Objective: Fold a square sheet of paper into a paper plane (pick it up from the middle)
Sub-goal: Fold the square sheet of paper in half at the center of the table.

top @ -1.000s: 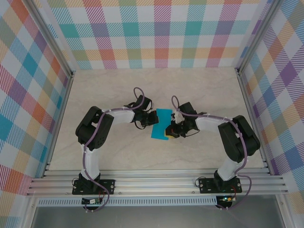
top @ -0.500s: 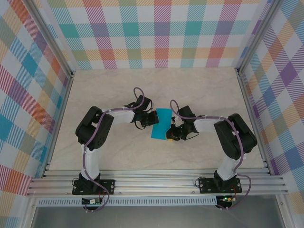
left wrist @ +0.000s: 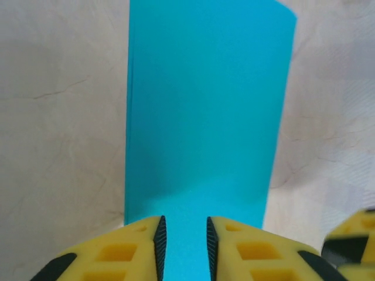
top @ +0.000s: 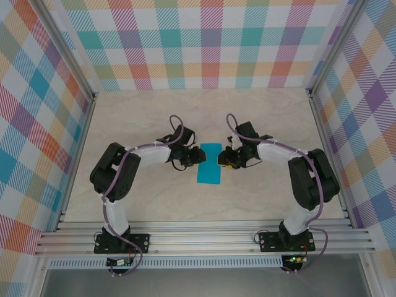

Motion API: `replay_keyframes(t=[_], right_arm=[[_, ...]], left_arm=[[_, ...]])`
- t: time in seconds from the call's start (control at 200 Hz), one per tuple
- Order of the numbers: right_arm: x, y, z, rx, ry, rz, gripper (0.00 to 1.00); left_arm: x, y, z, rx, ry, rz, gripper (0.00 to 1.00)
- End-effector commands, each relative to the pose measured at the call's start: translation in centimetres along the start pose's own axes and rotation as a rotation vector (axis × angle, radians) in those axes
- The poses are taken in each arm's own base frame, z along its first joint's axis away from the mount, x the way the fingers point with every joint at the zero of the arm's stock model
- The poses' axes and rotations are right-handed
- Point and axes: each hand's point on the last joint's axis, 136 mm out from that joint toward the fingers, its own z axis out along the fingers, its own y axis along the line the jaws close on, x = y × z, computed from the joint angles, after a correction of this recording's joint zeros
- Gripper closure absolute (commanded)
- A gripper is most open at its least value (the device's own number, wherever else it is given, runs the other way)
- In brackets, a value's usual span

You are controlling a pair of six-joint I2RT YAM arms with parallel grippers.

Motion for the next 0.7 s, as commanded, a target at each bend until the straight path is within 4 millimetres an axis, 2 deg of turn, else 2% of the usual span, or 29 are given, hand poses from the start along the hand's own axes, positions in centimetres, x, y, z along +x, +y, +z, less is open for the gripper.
replay_keyframes(t=[0.0, 0.2, 0.345, 0.695], right_arm=[[-0.3, -1.2, 0.3, 0.091, 0.032, 0.086, 0.68], [-1.2, 0.3, 1.5, 0.015, 0.066, 0.109, 0.66], [-1.5, 0.6, 2.2, -0.002, 0.082, 0.111, 0.65], [-1.2, -1.0, 3.8, 0.039, 0.121, 0.122, 0.64]], left_arm=[[0.2, 0.2, -1.5, 0.008, -0.010, -0.028, 0.70], [0.0, 0.8, -1.6, 0.085, -0.003, -0.096, 0.62], [-0.1, 0.9, -1.4, 0.102, 0.005, -0.113, 0.59], [-0.2, 1.0, -1.2, 0.099, 0.012, -0.116, 0.57]])
